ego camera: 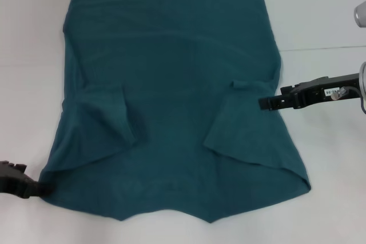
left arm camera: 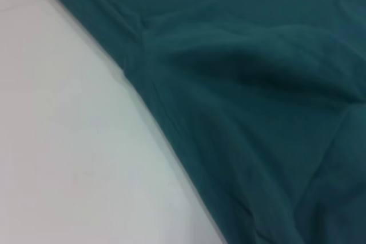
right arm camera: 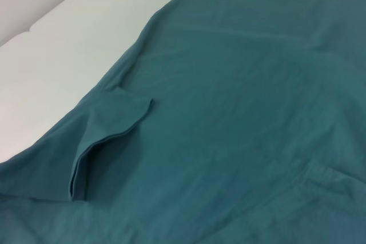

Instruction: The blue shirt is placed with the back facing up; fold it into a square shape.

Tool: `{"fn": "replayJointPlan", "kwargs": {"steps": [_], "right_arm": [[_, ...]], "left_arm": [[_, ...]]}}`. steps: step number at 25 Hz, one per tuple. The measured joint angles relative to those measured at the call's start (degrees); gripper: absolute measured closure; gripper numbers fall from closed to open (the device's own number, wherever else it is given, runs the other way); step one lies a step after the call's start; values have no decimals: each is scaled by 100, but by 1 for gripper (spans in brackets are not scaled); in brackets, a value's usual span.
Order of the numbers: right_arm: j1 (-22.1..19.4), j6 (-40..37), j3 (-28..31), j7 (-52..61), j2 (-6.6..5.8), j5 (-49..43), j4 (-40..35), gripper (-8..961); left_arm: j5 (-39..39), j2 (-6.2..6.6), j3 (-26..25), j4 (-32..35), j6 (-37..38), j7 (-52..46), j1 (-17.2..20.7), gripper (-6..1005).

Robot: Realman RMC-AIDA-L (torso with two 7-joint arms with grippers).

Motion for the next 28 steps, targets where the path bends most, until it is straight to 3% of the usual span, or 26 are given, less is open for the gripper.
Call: {"fn": "replayJointPlan", "kwargs": {"steps": [15,20,28], "right_arm": [[7,31,-2,30,18,0,23,138],[-17,68,-2,27,20,0,38,140],[-62,-10,-2,141,41,-118,42,146]], "left_arm": [[356,8,466,-375,-438,-143,-281,116],[335,-6,527,-331,-528,-150,-256,288],[352,-9,545,-322,-595,-247,-255,649]]}}
